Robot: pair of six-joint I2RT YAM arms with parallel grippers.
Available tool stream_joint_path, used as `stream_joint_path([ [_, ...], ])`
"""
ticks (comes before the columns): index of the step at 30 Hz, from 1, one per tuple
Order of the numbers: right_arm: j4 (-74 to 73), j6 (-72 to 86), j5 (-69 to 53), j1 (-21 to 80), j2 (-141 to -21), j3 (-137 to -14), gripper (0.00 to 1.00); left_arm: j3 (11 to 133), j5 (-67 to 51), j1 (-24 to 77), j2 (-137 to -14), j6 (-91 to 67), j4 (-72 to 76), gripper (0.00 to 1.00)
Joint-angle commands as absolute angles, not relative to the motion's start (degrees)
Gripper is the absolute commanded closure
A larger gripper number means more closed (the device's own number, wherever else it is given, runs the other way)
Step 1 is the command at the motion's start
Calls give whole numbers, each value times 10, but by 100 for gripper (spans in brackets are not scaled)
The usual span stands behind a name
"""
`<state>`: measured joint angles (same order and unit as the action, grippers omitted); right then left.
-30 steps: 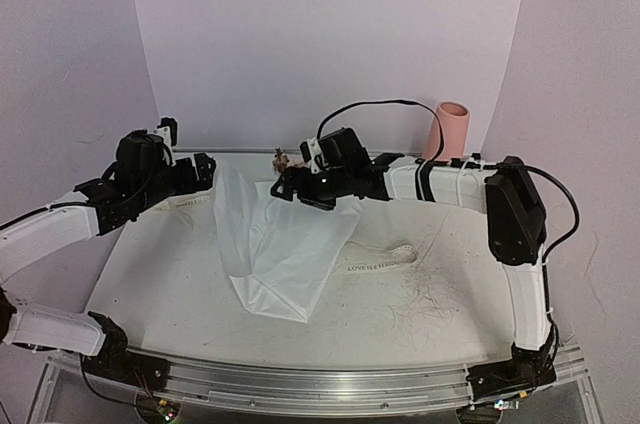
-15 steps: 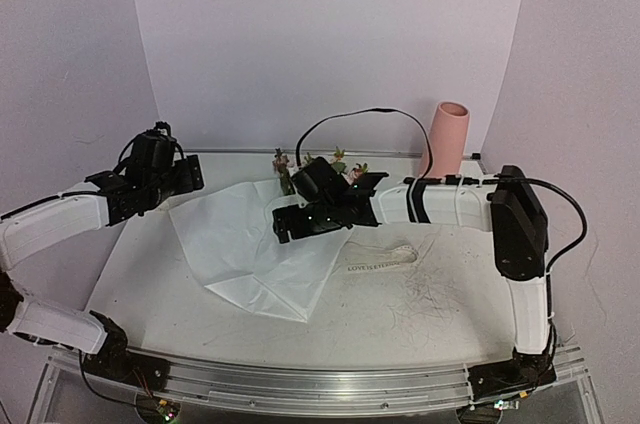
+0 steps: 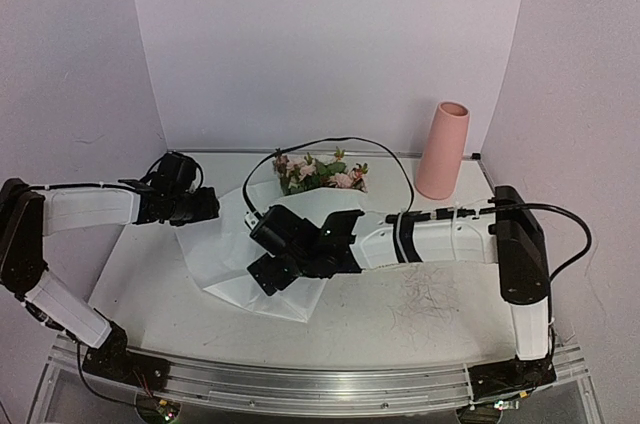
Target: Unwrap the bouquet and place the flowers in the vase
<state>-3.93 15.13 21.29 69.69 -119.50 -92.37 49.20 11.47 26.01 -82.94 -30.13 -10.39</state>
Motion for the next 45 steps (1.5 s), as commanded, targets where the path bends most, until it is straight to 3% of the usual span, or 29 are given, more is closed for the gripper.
stream_joint_path([
  [1, -87, 103, 294, 717, -1226, -979, 4, 484, 67, 252, -856, -308, -64, 39],
  [9, -104, 81, 331, 731, -1274, -1027, 4, 469, 50, 251, -888, -298, -49, 50],
  [24, -120, 66, 348, 737, -1352, -1084, 4, 474, 37, 250, -944, -296, -44, 47],
  [34, -133, 81, 491, 739, -1372, -1092, 5, 481, 37, 250, -966, -290, -44, 47],
  [45, -134, 140, 602, 740, -1314, -1042, 21, 483, 33, 250, -966, -288, -44, 47],
])
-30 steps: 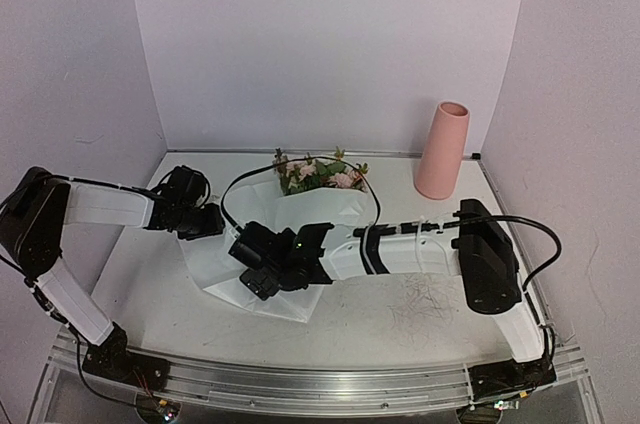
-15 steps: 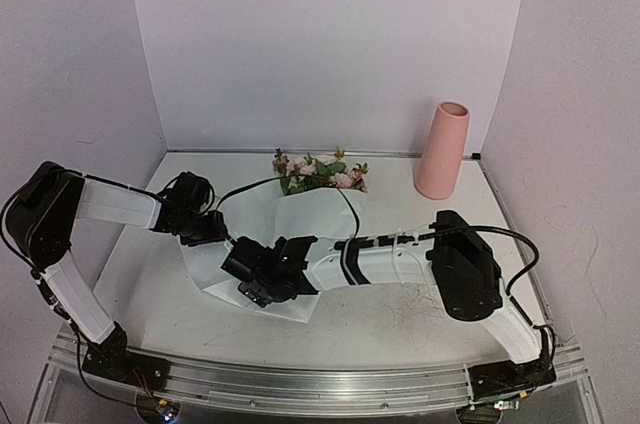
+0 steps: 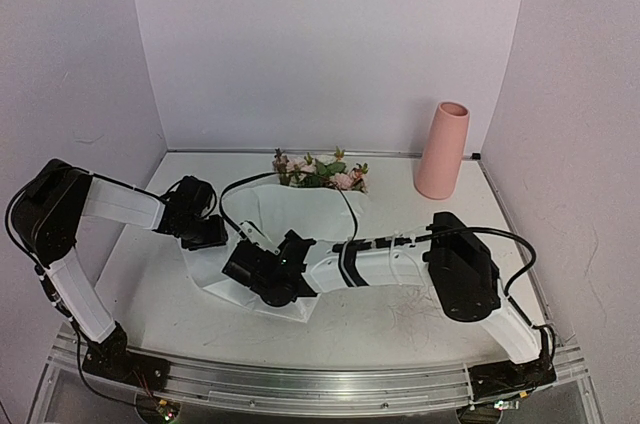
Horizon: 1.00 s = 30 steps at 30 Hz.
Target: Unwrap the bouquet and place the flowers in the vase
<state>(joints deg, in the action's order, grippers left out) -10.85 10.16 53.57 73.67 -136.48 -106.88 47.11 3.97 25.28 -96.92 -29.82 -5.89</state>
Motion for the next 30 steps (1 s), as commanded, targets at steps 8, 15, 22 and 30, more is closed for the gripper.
stream_joint_path([
  [8, -142, 202, 587, 741, -1215, -948, 28, 489, 2, 250, -943, -281, -47, 46],
  [15, -206, 299, 553, 741, -1143, -875, 16, 502, -61, 251, -905, -271, -48, 45],
  [22, -329, 437, 518, 741, -1127, -834, 13, 519, -93, 276, -882, -261, -47, 42],
  [30, -374, 528, 478, 741, -1072, -738, 9, 547, -101, 312, -896, -257, -48, 39],
])
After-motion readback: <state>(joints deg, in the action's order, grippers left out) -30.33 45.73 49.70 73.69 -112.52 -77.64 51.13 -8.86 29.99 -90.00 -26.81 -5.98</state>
